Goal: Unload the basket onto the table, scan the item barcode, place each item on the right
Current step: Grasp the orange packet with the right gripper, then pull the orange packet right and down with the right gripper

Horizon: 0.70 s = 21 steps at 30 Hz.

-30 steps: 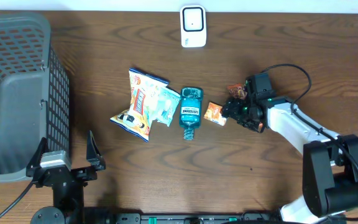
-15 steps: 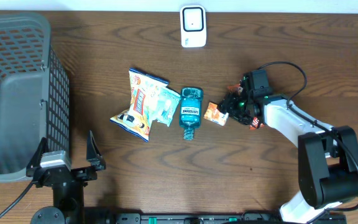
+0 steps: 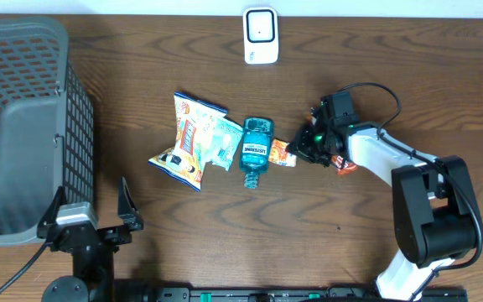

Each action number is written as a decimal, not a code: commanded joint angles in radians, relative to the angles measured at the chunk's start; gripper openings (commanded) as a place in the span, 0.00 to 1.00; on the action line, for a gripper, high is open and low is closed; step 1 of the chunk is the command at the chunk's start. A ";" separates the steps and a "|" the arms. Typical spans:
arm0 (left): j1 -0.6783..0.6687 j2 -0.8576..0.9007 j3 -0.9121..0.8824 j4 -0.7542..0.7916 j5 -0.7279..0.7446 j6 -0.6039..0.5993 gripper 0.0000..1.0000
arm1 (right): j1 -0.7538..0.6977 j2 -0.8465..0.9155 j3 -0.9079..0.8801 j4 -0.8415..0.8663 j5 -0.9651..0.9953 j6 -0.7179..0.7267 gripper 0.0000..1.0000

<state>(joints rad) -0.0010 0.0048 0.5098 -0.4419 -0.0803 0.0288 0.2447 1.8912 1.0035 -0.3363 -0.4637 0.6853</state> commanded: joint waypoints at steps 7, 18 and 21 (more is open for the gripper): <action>0.003 0.002 -0.002 -0.022 0.010 -0.004 0.99 | -0.159 -0.107 -0.074 -0.312 -0.243 -0.036 0.02; 0.003 0.002 -0.002 -0.135 0.010 -0.004 0.98 | -0.224 -0.295 -0.074 -0.768 -0.362 -0.036 0.01; 0.003 0.002 -0.002 -0.187 0.010 -0.004 0.99 | -0.224 -0.321 -0.074 -0.837 -0.375 -0.036 0.01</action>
<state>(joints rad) -0.0010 0.0048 0.5079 -0.6109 -0.0799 0.0261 0.0227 1.6001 0.9306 -1.1416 -0.7910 0.6598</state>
